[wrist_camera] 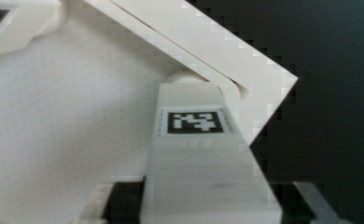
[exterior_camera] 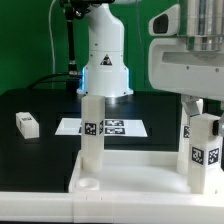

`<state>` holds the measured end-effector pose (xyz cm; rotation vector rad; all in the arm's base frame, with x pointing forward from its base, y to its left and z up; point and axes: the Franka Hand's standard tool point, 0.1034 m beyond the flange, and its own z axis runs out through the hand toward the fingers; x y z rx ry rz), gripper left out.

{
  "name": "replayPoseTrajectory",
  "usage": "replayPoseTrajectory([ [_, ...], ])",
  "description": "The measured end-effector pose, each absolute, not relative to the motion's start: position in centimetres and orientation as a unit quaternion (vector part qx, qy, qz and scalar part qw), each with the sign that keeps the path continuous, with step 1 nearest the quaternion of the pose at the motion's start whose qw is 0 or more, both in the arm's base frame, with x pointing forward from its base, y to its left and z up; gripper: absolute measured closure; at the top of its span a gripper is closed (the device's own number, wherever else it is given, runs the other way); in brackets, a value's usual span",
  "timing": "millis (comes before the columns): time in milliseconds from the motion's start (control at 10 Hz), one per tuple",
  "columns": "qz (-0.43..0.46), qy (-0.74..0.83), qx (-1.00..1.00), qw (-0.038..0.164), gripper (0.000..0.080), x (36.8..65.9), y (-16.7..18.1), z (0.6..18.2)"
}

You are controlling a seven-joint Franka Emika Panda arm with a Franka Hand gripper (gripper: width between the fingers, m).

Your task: Assemble desk

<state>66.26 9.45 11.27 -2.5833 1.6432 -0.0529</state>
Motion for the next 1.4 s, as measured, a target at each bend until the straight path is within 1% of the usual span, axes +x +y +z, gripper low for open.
replayPoseTrajectory([
  [200,-0.014,0.578,-0.815,0.04,0.0511,66.2,9.5,11.3],
  [300,-0.014,0.585,-0.81,0.04,0.0473,66.2,9.5,11.3],
  [400,-0.014,0.577,-0.815,0.04,0.0473,66.2,9.5,11.2],
  [500,-0.015,0.566,-0.823,0.039,0.0279,66.2,9.6,11.2],
  [600,-0.015,0.56,-0.828,0.04,0.0189,66.2,9.8,11.3],
  [700,-0.02,0.509,-0.86,0.036,0.0161,66.2,9.9,11.4],
  [1100,-0.035,0.264,-0.964,0.017,0.015,66.2,10.6,11.6],
  [1400,-0.044,0.093,-0.995,0.002,0.015,66.3,10.9,11.6],
])
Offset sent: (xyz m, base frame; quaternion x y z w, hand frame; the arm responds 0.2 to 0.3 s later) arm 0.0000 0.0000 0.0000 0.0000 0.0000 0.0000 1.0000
